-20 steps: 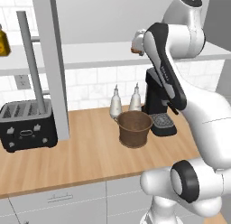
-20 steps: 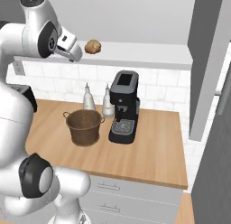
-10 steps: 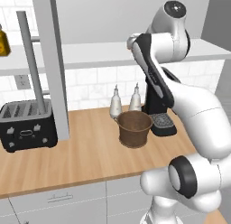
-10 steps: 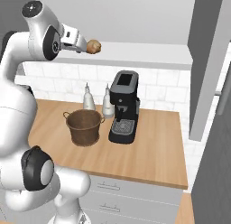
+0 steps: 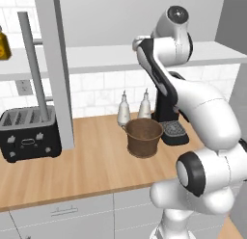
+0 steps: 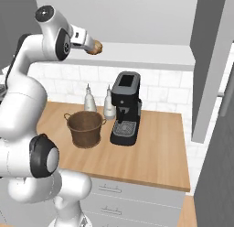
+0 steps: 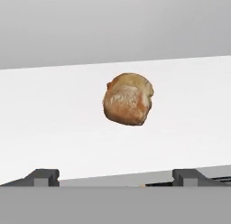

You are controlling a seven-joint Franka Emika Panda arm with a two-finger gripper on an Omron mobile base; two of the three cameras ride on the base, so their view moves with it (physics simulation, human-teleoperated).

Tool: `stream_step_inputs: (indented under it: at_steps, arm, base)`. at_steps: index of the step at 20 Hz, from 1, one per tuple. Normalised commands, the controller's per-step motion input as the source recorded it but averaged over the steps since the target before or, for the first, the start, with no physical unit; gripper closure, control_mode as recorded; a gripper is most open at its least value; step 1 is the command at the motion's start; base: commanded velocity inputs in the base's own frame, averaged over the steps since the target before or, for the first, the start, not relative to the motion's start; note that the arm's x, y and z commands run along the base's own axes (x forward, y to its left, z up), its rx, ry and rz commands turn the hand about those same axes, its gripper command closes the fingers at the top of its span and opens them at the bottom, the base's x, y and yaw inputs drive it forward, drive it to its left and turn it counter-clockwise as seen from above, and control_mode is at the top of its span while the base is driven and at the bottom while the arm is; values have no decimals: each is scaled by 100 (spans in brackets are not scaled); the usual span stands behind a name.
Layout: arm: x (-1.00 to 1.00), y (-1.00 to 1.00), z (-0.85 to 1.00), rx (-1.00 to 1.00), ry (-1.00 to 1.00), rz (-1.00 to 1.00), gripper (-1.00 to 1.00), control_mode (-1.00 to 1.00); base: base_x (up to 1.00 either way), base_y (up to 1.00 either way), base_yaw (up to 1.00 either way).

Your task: Open the cabinet, pick up the bread from the cabinet and place it in the basket. Then move the basket to the dining counter.

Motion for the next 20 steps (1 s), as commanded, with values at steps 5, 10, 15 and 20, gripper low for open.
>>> stream_step_inputs:
  at_steps: [5,10,15,20]
  arm:
    - [19,-1,1,0,0,0,-100,-100]
    - [28,-3,-25,0,-2,0,-100,-100]
    - [43,0,-22,0,-3,0,-100,-100]
    - [35,-5,-1,0,-2,0,-100,-100]
  base:
    - [0,0,0]
    - [0,0,0]
    - [0,0,0]
    - [0,0,0]
